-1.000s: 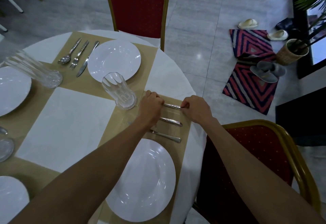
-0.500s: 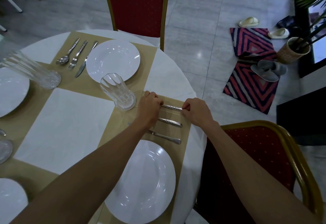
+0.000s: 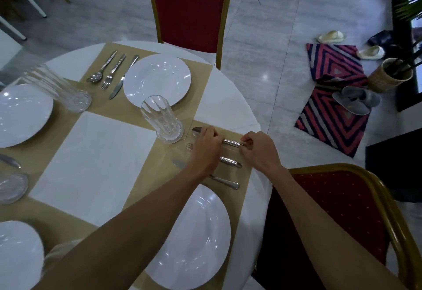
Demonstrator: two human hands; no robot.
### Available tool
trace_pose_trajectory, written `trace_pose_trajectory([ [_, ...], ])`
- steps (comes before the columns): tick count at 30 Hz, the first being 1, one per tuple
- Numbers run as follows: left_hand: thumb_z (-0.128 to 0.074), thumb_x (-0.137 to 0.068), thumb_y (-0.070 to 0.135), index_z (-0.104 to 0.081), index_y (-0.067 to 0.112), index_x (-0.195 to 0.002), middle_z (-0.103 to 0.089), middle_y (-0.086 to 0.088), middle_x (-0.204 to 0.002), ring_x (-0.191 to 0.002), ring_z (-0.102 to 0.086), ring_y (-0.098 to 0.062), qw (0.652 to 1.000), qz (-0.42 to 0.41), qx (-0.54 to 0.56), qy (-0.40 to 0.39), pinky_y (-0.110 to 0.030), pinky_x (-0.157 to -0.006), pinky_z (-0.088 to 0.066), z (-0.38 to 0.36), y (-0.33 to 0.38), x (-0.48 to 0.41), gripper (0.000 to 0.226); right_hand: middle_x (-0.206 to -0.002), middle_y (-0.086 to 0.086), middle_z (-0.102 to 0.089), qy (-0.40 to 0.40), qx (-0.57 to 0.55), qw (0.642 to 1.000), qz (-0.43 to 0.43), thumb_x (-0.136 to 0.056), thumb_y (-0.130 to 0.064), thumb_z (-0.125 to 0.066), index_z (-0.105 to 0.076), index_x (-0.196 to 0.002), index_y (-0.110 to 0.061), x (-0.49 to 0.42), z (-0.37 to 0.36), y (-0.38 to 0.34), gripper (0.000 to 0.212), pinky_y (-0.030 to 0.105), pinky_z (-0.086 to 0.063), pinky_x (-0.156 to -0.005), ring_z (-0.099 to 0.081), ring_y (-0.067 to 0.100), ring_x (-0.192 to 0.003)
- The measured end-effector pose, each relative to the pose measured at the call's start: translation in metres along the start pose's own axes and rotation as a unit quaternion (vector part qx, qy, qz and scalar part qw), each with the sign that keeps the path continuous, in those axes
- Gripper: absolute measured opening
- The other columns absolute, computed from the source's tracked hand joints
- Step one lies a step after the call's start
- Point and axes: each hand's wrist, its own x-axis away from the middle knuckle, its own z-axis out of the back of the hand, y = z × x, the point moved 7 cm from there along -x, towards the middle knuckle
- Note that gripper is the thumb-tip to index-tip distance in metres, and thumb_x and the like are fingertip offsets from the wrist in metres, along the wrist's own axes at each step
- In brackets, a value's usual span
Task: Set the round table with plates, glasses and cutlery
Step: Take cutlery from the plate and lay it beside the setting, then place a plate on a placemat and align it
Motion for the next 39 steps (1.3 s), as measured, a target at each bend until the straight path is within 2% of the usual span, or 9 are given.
trace_pose_trajectory([
  [10,-0.071,-0.075,-0.005,-0.075,0.004,-0.096,-0.061,-0.014,-0.092,-0.09,-0.058,-0.031,0.993,0.047,0.095,0.046,-0.036,-0.068,-0.051,0.021,0.001,0.016,0.023,-0.101,0.0,-0.061,0.016,-0.009,1.0,0.002,-0.084,-0.023,-0.067,-0.07,-0.104,-0.022,0.014,0.004,-0.012,0.021,0.034,-0.051,-0.081,-0.058,0.017,-0.096],
  [13,-0.07,-0.08,0.0,-0.076,0.005,-0.099,-0.062,-0.014,-0.098,-0.096,-0.059,-0.03,0.984,0.075,0.144,0.068,-0.037,-0.077,-0.052,0.038,-0.012,0.034,0.021,-0.103,-0.002,-0.062,-0.008,-0.029,1.0,-0.004,-0.081,-0.023,-0.067,-0.07,-0.103,-0.024,0.031,-0.002,-0.016,0.021,0.034,-0.05,-0.084,-0.057,0.016,-0.098],
  [17,-0.068,-0.088,0.013,-0.075,0.011,-0.106,-0.06,-0.007,-0.105,-0.103,-0.054,-0.02,0.97,0.136,0.187,0.079,-0.025,-0.088,-0.043,0.056,-0.038,0.072,0.019,-0.097,-0.005,-0.066,0.014,-0.071,0.997,0.011,-0.081,-0.016,-0.069,-0.072,-0.093,-0.022,0.057,-0.005,-0.033,0.014,0.022,-0.042,-0.079,-0.06,0.013,-0.093],
  [24,-0.068,-0.088,0.013,-0.076,0.013,-0.102,-0.064,-0.007,-0.102,-0.101,-0.059,-0.023,0.958,0.198,0.189,0.086,-0.016,-0.088,-0.033,0.076,-0.073,0.149,0.017,-0.1,-0.001,-0.064,-0.024,-0.088,0.996,0.014,-0.082,-0.022,-0.07,-0.072,-0.096,-0.025,0.108,-0.02,-0.072,0.015,0.029,-0.05,-0.085,-0.061,0.014,-0.092],
  [28,-0.066,-0.086,0.008,-0.076,0.01,-0.103,-0.069,-0.01,-0.106,-0.105,-0.061,-0.024,0.954,0.226,0.183,0.08,-0.01,-0.085,-0.027,0.082,-0.089,0.192,0.021,-0.112,0.003,-0.062,-0.081,-0.05,0.995,-0.04,-0.079,-0.034,-0.073,-0.066,-0.113,-0.02,0.142,-0.034,-0.059,0.037,0.034,-0.049,-0.091,-0.06,0.021,-0.104],
  [32,-0.065,-0.088,0.007,-0.074,0.011,-0.109,-0.069,-0.01,-0.111,-0.105,-0.063,-0.025,0.942,0.261,0.189,0.091,-0.022,-0.094,-0.038,0.087,-0.091,0.243,0.023,-0.102,-0.002,-0.061,-0.098,-0.036,0.991,-0.084,-0.085,-0.037,-0.069,-0.06,-0.11,-0.016,0.182,-0.039,-0.039,0.033,0.03,-0.041,-0.08,-0.057,0.02,-0.095],
  [34,-0.063,-0.09,0.008,-0.074,0.012,-0.112,-0.07,-0.009,-0.112,-0.103,-0.064,-0.022,0.931,0.296,0.191,0.093,-0.021,-0.094,-0.039,0.083,-0.093,0.273,0.025,-0.098,-0.004,-0.06,-0.115,-0.049,0.988,-0.094,-0.089,-0.037,-0.066,-0.058,-0.108,-0.015,0.198,-0.05,-0.035,0.031,0.028,-0.038,-0.077,-0.056,0.019,-0.093],
  [37,-0.061,-0.091,0.008,-0.071,0.01,-0.118,-0.068,-0.013,-0.116,-0.108,-0.063,-0.026,0.92,0.34,0.184,0.065,-0.028,-0.098,-0.041,0.067,-0.097,0.307,0.029,-0.099,0.0,-0.062,-0.097,-0.076,0.986,-0.115,-0.092,-0.028,-0.061,-0.059,-0.107,-0.011,0.208,-0.059,-0.032,0.023,0.027,-0.037,-0.075,-0.056,0.02,-0.091],
  [39,-0.059,-0.091,0.009,-0.07,0.006,-0.113,-0.066,-0.018,-0.11,-0.106,-0.062,-0.033,0.919,0.357,0.168,0.027,-0.035,-0.093,-0.045,0.057,-0.099,0.316,0.025,-0.096,0.002,-0.064,-0.074,-0.089,0.985,-0.13,-0.093,-0.02,-0.059,-0.063,-0.105,-0.008,0.211,-0.06,-0.03,0.018,0.027,-0.038,-0.074,-0.058,0.022,-0.09],
])
